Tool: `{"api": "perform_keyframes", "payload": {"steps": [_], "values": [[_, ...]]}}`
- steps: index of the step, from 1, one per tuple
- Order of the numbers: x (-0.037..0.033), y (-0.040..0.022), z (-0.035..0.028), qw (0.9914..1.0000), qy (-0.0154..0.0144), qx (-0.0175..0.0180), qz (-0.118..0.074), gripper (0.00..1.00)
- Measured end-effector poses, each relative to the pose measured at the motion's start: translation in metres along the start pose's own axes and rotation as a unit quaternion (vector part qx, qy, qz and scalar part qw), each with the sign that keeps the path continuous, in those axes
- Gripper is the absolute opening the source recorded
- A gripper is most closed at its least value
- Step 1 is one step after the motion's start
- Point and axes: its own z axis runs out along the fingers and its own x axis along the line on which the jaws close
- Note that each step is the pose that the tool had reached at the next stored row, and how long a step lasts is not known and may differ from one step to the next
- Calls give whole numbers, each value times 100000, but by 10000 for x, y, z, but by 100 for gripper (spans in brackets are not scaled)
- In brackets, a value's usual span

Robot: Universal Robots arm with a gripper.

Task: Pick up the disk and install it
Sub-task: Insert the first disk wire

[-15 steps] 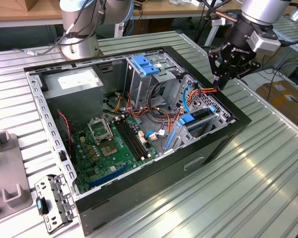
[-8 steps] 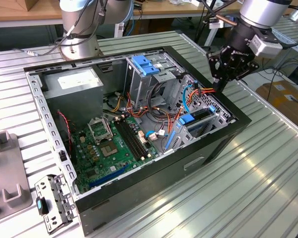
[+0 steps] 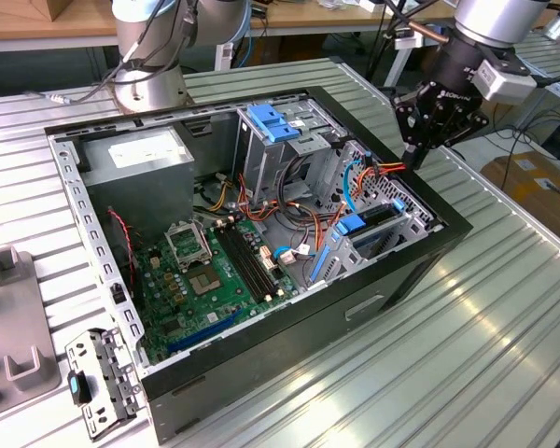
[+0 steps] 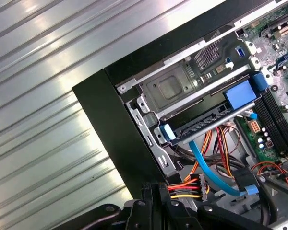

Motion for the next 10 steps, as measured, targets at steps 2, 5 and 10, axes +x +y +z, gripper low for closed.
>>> {"api": "perform_keyframes", "payload": {"steps": [2, 5, 10], "values": [[-44, 27, -1, 100000, 2, -1, -10, 16], [-93, 57, -1, 100000, -1, -4, 305, 16], [-95, 58, 0, 99950, -38, -73, 3172, 16]]}}
